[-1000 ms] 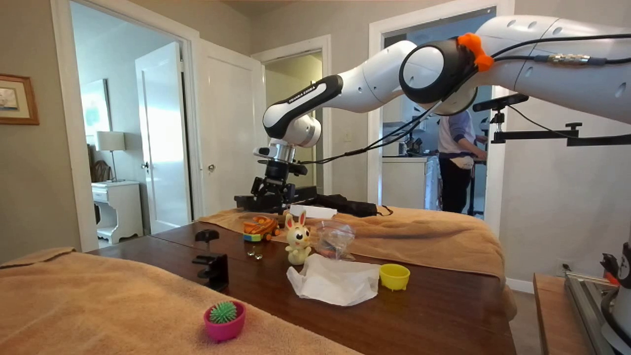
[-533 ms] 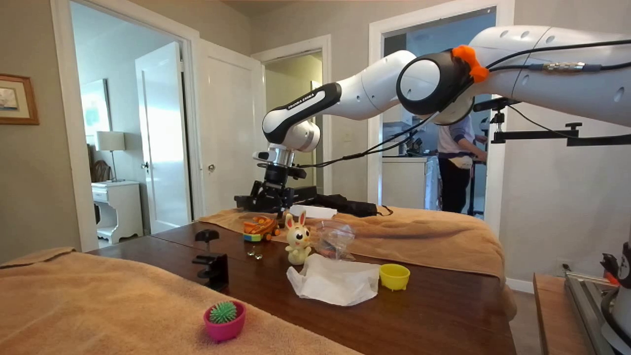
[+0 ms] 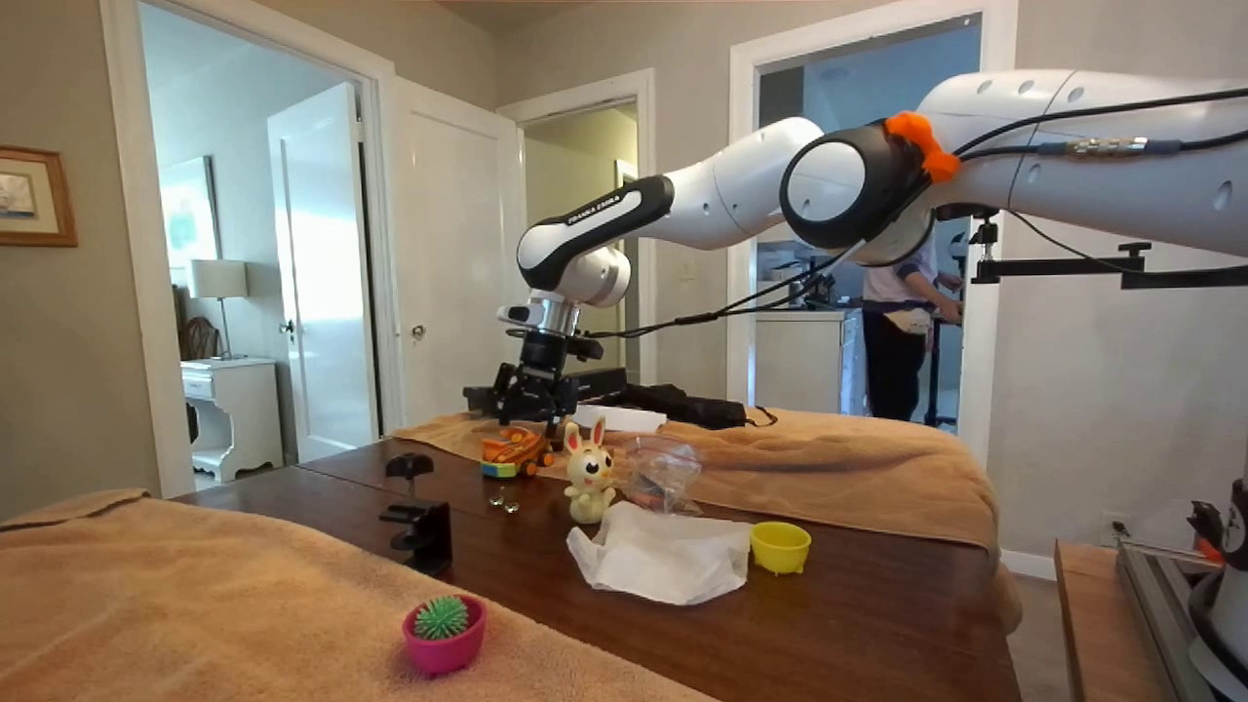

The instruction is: Move the toy car to the left then forward

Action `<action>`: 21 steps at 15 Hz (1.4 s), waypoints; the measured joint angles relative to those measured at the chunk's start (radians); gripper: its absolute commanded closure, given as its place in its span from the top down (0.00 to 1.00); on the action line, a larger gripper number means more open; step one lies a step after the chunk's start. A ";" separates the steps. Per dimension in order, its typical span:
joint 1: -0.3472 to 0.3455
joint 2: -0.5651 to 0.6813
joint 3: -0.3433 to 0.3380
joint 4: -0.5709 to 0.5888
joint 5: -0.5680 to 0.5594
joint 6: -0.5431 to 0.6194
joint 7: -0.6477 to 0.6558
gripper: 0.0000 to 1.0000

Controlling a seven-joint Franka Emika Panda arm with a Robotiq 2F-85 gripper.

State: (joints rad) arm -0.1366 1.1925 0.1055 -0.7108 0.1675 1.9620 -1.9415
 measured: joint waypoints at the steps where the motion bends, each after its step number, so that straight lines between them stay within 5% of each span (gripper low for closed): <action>1: 0.001 0.006 0.000 0.010 0.000 -0.008 0.000 1.00; 2: 0.002 0.010 0.000 0.017 0.000 -0.014 0.000 0.93; 3: 0.002 0.014 -0.001 0.022 0.000 -0.018 0.000 0.74; 7: 0.004 0.024 -0.002 0.050 0.000 -0.031 0.000 0.45; 10: 0.004 0.025 -0.003 0.067 0.000 -0.049 0.000 0.35; 14: 0.004 0.025 -0.006 0.090 0.000 -0.065 0.000 0.04; 15: 0.003 0.025 -0.006 0.092 0.000 -0.066 0.000 0.47; 17: 0.003 0.025 -0.009 0.094 0.000 -0.070 0.000 0.44; 21: 0.006 0.026 -0.009 0.094 0.000 -0.076 0.000 0.71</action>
State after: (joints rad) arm -0.1302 1.2189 0.0960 -0.6165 0.1675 1.8863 -1.9415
